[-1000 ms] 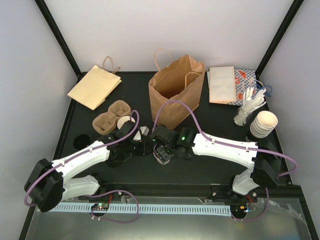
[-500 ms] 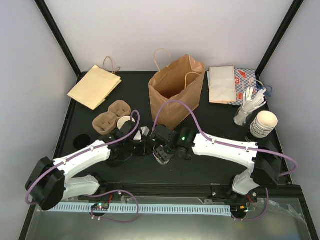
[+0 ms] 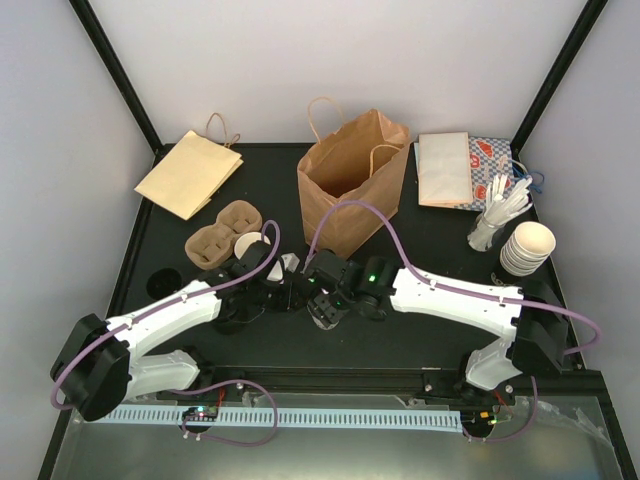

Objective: Pack the takeout coffee

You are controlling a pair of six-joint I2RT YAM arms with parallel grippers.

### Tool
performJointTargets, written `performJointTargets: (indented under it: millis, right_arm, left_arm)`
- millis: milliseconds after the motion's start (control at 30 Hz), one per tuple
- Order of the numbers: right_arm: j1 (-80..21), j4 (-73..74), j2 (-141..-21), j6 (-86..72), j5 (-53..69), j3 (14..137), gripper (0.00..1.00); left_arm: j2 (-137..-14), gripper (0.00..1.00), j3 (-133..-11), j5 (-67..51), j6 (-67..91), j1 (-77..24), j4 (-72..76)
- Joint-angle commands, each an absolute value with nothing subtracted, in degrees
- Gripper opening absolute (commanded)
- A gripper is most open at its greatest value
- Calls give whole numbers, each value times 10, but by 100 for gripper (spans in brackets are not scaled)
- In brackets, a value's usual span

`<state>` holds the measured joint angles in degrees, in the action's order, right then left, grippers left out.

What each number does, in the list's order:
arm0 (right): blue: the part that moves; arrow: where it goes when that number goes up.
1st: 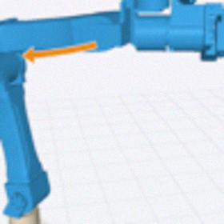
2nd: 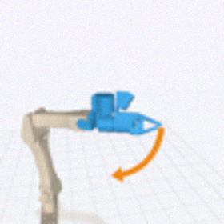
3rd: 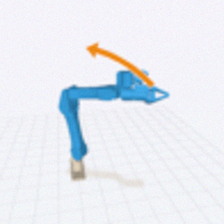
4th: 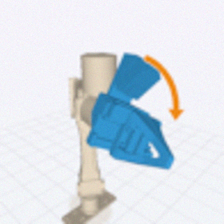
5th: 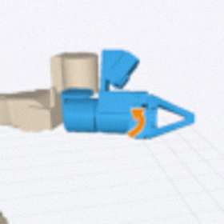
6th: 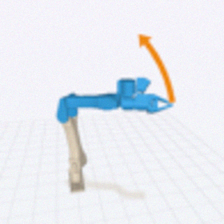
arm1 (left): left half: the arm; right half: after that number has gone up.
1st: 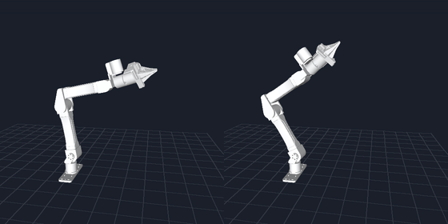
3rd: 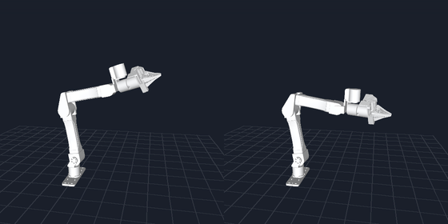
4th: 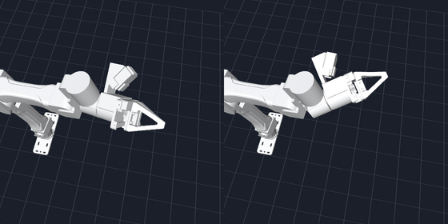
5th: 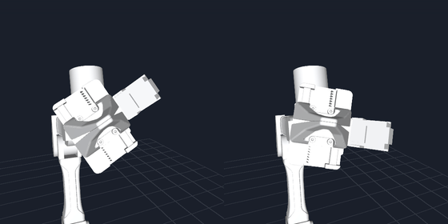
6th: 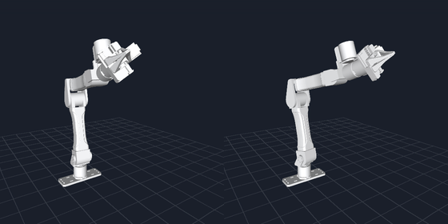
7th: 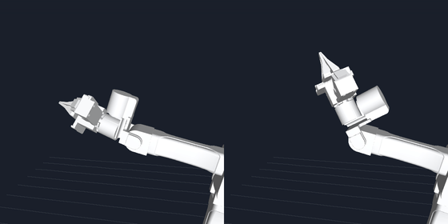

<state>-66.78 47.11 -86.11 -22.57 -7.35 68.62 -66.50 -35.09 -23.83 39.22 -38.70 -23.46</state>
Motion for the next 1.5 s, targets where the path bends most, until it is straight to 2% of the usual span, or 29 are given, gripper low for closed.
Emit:
performJointTargets:
  millis: [0, 233, 400, 533, 1467]
  right_arm:
    - [-671, 463, -831, -221, -87, 681, 68]
    - [-671, 445, -805, -227, -110, 673, 66]
    - [-671, 405, -793, -202, -71, 636, 68]
    - [-670, 425, -804, -211, -97, 638, 68]
    - [-670, 384, -833, -194, -72, 625, 66]
  left_arm:
    - [-666, 20, -352, -247, 393, -384, -223]
    - [-665, 20, -352, -247, 393, -385, -224]
    - [-664, 20, -352, -247, 394, -385, -225]
    - [-664, 20, -351, -247, 394, -384, -224]
    - [-673, 20, -356, -254, 392, -385, -221]
